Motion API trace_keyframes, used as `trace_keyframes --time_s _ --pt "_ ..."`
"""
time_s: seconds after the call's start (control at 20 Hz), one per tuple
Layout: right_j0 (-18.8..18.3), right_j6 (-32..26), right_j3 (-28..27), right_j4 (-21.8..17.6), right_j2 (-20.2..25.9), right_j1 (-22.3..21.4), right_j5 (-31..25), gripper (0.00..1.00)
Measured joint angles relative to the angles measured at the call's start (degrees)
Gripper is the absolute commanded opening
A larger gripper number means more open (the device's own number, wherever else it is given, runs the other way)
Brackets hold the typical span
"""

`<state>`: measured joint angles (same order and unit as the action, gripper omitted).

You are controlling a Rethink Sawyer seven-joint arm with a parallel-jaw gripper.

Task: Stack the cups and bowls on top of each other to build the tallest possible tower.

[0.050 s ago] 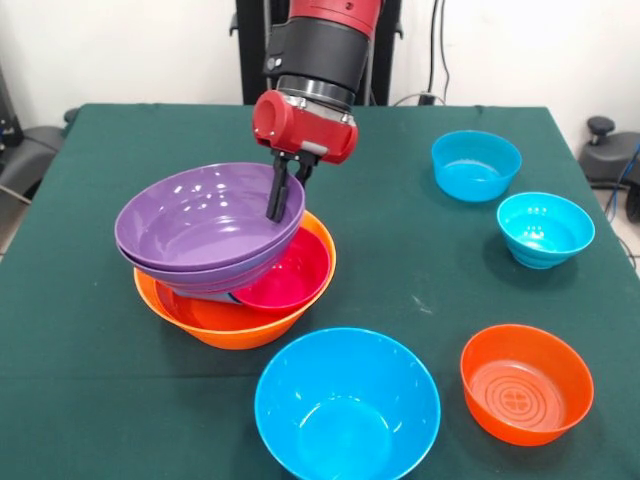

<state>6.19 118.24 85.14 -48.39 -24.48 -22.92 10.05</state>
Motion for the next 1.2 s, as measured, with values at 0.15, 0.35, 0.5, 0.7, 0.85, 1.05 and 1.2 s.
trace_keyframes --time_s 0.15,0.35,0.5,0.7,0.85,1.05,1.2 --pt "0.25 0.00 0.00 0.00 0.02 0.00 0.00 0.00" --pt "0.56 0.00 0.01 0.00 0.20 0.00 0.00 0.00" --pt "0.78 0.00 0.02 0.07 0.20 0.01 0.00 0.00" --pt "1.25 0.00 0.05 0.92 0.14 0.09 0.00 0.00" --pt "2.04 0.00 0.07 3.17 -0.33 0.69 0.25 0.00" --pt "2.47 0.00 0.14 5.72 -0.43 1.36 1.68 0.00" --pt "2.47 0.00 0.23 7.40 -0.53 1.84 3.06 0.00"
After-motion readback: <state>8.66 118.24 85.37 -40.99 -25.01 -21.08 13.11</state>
